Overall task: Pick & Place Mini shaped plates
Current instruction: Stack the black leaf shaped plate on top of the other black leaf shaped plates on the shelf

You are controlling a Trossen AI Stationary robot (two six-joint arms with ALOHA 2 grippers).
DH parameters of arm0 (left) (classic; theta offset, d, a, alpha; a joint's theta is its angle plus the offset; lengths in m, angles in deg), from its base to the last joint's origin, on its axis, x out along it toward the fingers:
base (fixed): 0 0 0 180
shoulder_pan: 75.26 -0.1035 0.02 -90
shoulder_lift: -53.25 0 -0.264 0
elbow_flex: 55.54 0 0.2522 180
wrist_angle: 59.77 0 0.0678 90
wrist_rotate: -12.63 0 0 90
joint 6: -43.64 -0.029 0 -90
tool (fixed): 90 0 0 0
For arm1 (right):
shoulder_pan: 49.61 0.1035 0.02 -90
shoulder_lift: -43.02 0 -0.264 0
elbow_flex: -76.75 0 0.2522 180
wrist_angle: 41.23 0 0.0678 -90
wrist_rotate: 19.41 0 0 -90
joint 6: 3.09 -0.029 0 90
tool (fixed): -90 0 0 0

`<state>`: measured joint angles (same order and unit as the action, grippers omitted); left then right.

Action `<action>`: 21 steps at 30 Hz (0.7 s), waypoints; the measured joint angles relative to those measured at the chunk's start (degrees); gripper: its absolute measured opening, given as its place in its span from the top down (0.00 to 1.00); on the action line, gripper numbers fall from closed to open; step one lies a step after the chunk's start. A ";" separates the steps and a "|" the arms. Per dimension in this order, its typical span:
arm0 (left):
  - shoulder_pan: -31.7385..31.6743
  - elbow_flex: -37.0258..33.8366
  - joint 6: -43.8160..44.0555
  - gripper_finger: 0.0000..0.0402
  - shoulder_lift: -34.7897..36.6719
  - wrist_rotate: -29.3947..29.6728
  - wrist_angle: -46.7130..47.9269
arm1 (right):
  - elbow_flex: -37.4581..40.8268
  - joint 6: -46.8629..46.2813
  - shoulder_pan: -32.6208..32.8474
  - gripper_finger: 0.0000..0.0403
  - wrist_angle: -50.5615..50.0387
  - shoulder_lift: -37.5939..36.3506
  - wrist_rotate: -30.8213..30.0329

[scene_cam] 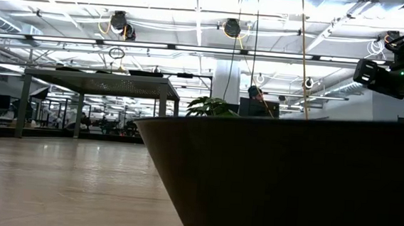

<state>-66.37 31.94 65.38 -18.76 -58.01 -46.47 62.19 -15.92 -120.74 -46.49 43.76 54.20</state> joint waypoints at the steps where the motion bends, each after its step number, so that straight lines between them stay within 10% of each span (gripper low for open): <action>1: 0.49 0.00 -0.19 0.52 0.00 0.00 0.12 | 0.00 -0.49 0.00 0.75 0.21 0.00 0.17; 11: 1.25 0.00 -3.76 0.52 0.00 0.27 0.22 | 0.00 -40.98 -0.02 0.75 0.37 -0.02 26.54; 21: 1.22 0.00 -6.62 0.52 0.00 4.15 0.24 | 0.02 -49.49 -0.02 0.75 0.25 -0.02 52.68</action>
<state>-65.15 31.94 58.76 -18.76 -53.86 -46.23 62.22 -65.41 -120.76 -46.24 43.73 106.88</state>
